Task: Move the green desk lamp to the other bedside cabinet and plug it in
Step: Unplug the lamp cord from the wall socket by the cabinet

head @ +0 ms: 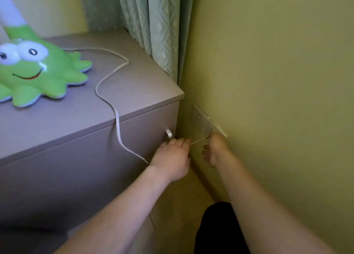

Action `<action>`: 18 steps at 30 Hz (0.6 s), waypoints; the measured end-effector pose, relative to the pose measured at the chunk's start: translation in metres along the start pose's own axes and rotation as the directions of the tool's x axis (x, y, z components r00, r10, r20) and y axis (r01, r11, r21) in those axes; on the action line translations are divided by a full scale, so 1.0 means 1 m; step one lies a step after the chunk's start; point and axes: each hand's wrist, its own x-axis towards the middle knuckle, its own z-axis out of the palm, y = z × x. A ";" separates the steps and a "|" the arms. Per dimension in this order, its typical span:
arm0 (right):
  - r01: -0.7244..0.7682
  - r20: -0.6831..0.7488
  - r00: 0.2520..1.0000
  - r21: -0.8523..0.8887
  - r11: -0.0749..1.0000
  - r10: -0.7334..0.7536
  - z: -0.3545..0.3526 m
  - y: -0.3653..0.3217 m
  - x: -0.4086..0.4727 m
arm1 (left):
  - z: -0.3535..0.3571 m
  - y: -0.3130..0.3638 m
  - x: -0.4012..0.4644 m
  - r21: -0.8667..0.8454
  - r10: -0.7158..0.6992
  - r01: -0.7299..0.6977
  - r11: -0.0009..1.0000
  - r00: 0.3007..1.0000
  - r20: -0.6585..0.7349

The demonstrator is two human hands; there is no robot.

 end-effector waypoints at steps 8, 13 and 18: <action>-0.032 0.100 0.995 0.195 0.980 0.013 0.007 0.015 0.015 | 0.013 0.002 0.003 0.035 -0.036 0.043 0.998 0.980 -0.194; -0.072 0.076 0.996 0.387 0.919 0.046 0.007 0.009 0.037 | 0.022 -0.002 0.011 0.024 -0.013 0.022 0.999 0.949 -0.315; 0.001 -0.065 0.997 0.408 0.913 0.028 0.022 0.014 0.051 | 0.037 -0.012 0.014 -0.034 -0.061 0.052 0.998 0.936 -0.346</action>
